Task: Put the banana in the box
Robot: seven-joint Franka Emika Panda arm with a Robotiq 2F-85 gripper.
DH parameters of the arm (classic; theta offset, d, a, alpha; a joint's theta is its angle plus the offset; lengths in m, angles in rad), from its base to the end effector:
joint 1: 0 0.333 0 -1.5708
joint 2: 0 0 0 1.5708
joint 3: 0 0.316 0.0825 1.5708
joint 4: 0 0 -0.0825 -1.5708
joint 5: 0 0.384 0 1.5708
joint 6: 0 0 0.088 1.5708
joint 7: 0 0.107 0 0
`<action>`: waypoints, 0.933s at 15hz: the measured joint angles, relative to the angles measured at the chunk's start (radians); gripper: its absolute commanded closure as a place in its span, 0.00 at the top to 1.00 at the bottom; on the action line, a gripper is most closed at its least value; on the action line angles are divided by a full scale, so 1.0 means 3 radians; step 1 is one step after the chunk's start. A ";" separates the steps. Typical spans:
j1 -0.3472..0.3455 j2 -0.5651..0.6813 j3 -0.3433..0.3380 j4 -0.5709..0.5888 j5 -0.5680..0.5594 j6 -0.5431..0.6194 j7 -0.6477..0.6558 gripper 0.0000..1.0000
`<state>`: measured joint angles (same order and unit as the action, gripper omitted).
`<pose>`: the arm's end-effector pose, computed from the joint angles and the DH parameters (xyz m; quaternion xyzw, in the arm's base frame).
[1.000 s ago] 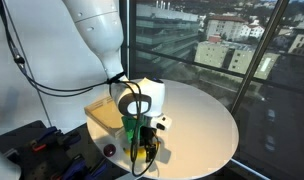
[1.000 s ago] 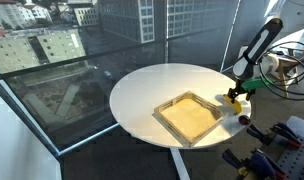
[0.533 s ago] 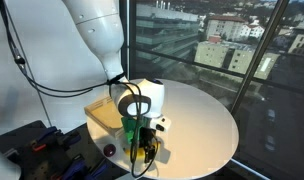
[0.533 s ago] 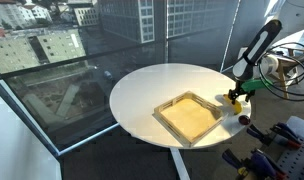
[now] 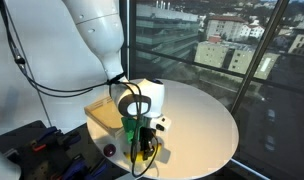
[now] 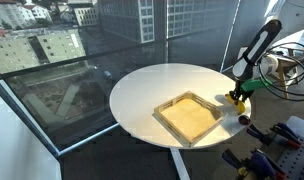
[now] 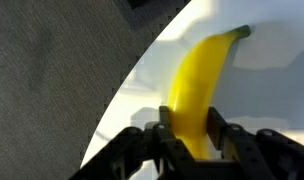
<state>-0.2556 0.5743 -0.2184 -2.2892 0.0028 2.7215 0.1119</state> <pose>0.4407 -0.2386 0.0956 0.9571 -0.2763 -0.0740 0.0469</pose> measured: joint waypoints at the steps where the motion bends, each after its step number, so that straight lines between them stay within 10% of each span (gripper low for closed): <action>1: 0.0003 0.0000 0.0000 0.0000 0.0000 0.0000 -0.0003 0.16; 14: 0.0020 -0.0123 0.0067 -0.0026 0.0000 -0.0031 -0.0274 0.16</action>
<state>-0.2496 0.5375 -0.1984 -2.2971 0.0028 2.7123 0.0298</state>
